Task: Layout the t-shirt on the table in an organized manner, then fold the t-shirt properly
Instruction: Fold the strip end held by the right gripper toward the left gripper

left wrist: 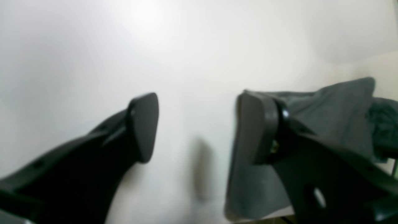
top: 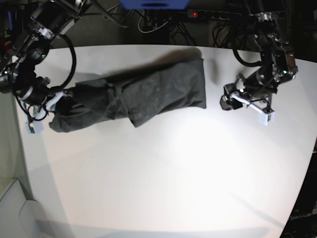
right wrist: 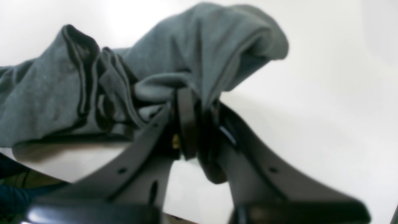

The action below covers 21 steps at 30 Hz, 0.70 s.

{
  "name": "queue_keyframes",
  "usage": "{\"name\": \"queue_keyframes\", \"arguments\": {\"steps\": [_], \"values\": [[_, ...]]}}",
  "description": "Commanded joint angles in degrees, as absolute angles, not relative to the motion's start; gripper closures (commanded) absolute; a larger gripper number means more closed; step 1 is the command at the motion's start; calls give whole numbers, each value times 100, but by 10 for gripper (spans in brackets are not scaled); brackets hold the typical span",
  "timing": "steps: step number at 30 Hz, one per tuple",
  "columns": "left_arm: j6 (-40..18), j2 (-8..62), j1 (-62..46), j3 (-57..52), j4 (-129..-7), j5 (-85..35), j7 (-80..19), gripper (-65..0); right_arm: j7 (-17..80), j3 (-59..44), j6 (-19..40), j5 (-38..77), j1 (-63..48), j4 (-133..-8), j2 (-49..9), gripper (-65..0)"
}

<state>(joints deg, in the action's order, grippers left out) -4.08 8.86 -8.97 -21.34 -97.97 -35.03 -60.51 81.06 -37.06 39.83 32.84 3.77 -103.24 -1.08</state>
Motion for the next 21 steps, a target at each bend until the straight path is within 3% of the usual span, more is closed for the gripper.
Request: {"name": "queue_keyframes", "arguments": {"steps": [1, 13, 17, 19, 21], "values": [[-435, 901, -875, -2158, -9851, -3626, -6000, -412, 8000, -3705, 4000, 3398, 453, -10431, -154, 0], [-365, 593, -866, -2193, -9147, -3565, -5947, -408, 8000, -3697, 4000, 3407, 453, -10440, 4, 0], [145, 593, -804, -2158, -8963, -3565, -5938, -406, 8000, -3477, 4000, 3837, 435, -10624, 48, 0], [338, 585, -708, -2141, -8866, -3609, -5947, -367, 8000, -3266, 4000, 4312, 312, -10844, 48, 0], [382, 585, -611, -2141, -8822, -3609, -5982, -280, 8000, -3037, 4000, 4549, 268, -11046, 48, 0]]}}
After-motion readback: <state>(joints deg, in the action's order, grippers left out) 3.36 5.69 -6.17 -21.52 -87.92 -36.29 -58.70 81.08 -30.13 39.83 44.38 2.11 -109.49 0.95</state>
